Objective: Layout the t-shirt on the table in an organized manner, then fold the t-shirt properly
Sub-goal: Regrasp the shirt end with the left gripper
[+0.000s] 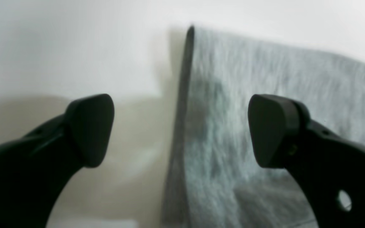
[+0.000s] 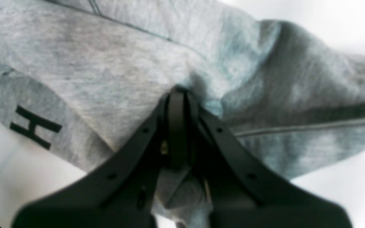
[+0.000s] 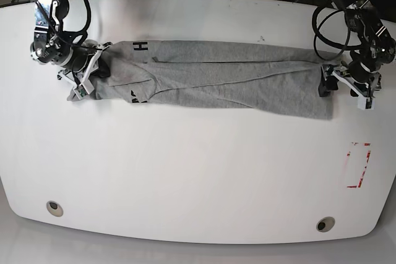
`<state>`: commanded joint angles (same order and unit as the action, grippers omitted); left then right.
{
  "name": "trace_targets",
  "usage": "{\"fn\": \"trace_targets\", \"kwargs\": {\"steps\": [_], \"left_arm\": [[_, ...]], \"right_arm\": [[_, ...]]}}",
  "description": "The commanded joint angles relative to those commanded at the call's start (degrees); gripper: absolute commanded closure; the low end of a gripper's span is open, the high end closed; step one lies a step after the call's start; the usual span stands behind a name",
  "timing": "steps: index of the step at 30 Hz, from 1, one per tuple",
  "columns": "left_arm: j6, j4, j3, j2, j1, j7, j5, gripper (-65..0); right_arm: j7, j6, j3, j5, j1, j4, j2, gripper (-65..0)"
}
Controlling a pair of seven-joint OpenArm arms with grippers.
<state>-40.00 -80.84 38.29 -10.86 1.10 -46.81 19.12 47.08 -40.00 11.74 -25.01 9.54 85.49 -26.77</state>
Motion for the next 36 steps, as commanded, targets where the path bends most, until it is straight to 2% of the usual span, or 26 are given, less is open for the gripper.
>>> {"fn": "trace_targets", "kwargs": {"steps": [3,15,28,29,31,32,34,36], "left_arm": [[0.0,1.5,-0.3,-0.1,0.0,0.0,-0.1,-65.0],[0.0,1.9,-10.5,-1.1,-3.8,-0.6,0.0,-65.0],[0.0,0.9,-11.3,-1.1,-5.8,-1.1,0.0,-65.0],[0.0,0.9,-11.3,-1.1,-5.8,-1.1,0.0,-64.0],[0.0,0.9,-11.3,-1.1,-5.8,-1.1,0.0,-57.1],[0.0,0.9,-11.3,-1.1,-5.8,-1.1,0.0,-50.5],[0.0,0.9,-11.4,-1.1,-5.9,-1.1,0.0,-43.5],[0.0,0.9,-11.4,-1.1,-5.9,-1.1,0.0,-33.7]], "right_arm": [[0.0,0.00,0.0,0.0,0.0,0.0,0.0,-2.8],[0.0,0.00,0.0,0.0,-0.1,0.0,0.1,-2.8],[0.0,0.00,0.0,-0.1,-0.1,0.1,0.1,-2.8],[0.0,0.00,0.1,-0.1,-0.1,0.1,0.1,-2.8],[0.0,0.00,0.1,-0.2,-0.1,0.1,0.1,-2.8],[0.0,0.00,0.1,-0.2,-0.1,0.1,0.1,-2.8],[0.0,0.00,0.1,-0.2,-0.1,0.1,0.1,-2.8],[0.0,0.00,0.1,-0.4,-0.1,0.1,0.1,-2.8]]}}
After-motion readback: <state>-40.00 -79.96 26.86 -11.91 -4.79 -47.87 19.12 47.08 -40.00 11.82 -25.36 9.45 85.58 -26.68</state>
